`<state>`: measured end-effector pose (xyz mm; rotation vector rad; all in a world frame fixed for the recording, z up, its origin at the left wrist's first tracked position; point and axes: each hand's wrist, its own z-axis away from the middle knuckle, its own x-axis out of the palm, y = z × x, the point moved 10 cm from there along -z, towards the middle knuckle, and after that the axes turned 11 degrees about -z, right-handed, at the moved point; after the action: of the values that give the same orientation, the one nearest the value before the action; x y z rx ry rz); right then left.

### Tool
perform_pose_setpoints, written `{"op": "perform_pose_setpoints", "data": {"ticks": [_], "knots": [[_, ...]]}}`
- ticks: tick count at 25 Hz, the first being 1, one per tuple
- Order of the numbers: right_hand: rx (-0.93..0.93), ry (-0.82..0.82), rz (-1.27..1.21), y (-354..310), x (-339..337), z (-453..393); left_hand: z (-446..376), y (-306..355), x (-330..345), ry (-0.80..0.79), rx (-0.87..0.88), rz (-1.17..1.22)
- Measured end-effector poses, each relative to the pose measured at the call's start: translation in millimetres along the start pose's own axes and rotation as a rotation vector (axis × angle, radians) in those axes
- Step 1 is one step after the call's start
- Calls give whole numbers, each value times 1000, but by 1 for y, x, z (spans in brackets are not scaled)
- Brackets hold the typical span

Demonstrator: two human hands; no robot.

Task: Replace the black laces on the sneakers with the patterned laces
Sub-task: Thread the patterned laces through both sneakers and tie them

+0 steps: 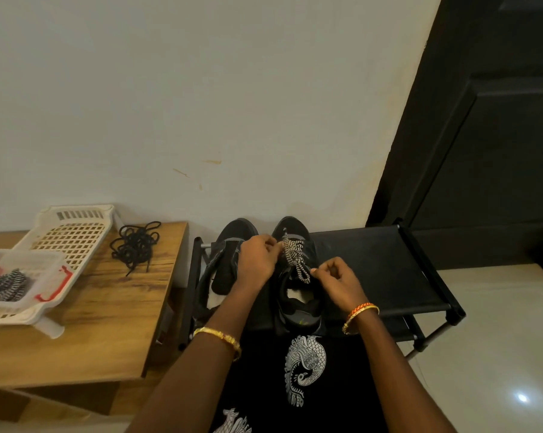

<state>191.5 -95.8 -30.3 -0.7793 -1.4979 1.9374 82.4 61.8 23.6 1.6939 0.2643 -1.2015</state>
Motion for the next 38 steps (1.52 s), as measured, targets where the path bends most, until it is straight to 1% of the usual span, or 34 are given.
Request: {"op": "perform_pose_setpoints", "data": {"ticks": [2,3,4,5,7,10,12,14,15,16,17,19,23,26,29,32,34,35,36,37,38], "knots": [[69,-5,136,4,5,0,26,-3,-32,186,25,-134],[92,-5,226,5,9,1,40,-12,-43,263,-1,-212],[105,9,301,4,13,1,51,-27,-49,302,-70,-269],[103,32,351,1,15,3,60,-44,-53,305,-159,-287],[76,76,424,-5,17,4,68,-70,-55,249,-289,-237],[18,119,553,-20,14,9,67,-89,-59,94,-439,-95],[-7,137,574,-29,9,13,66,-102,-57,-9,-488,7],[-16,142,578,-35,2,12,66,-111,-46,-173,-464,-2],[-14,141,576,-37,-1,12,67,-114,-43,-214,-445,-50],[-5,144,567,-36,-4,12,67,-114,-44,-202,-429,-99],[5,154,552,-35,-6,12,67,-112,-48,-157,-419,-127],[18,173,511,-30,-7,15,69,-107,-54,-80,-392,-136],[35,163,486,-25,-6,13,67,-88,-52,-27,-341,-121],[62,139,466,-23,-7,11,68,-77,-42,-5,-387,-78],[64,128,483,-23,-6,12,75,-79,-26,-18,-446,-24],[118,116,464,-14,-6,10,75,-82,-19,-59,-436,1],[122,173,500,-18,-6,12,74,-83,-18,-99,-385,66],[72,236,509,-29,-4,16,76,-83,-24,-85,-353,111],[-8,287,468,-47,5,22,79,-85,-39,-17,-324,162],[-98,295,375,-65,22,28,85,-92,-63,116,-311,193],[-160,243,264,-82,47,34,96,-103,-94,291,-314,222]]}}
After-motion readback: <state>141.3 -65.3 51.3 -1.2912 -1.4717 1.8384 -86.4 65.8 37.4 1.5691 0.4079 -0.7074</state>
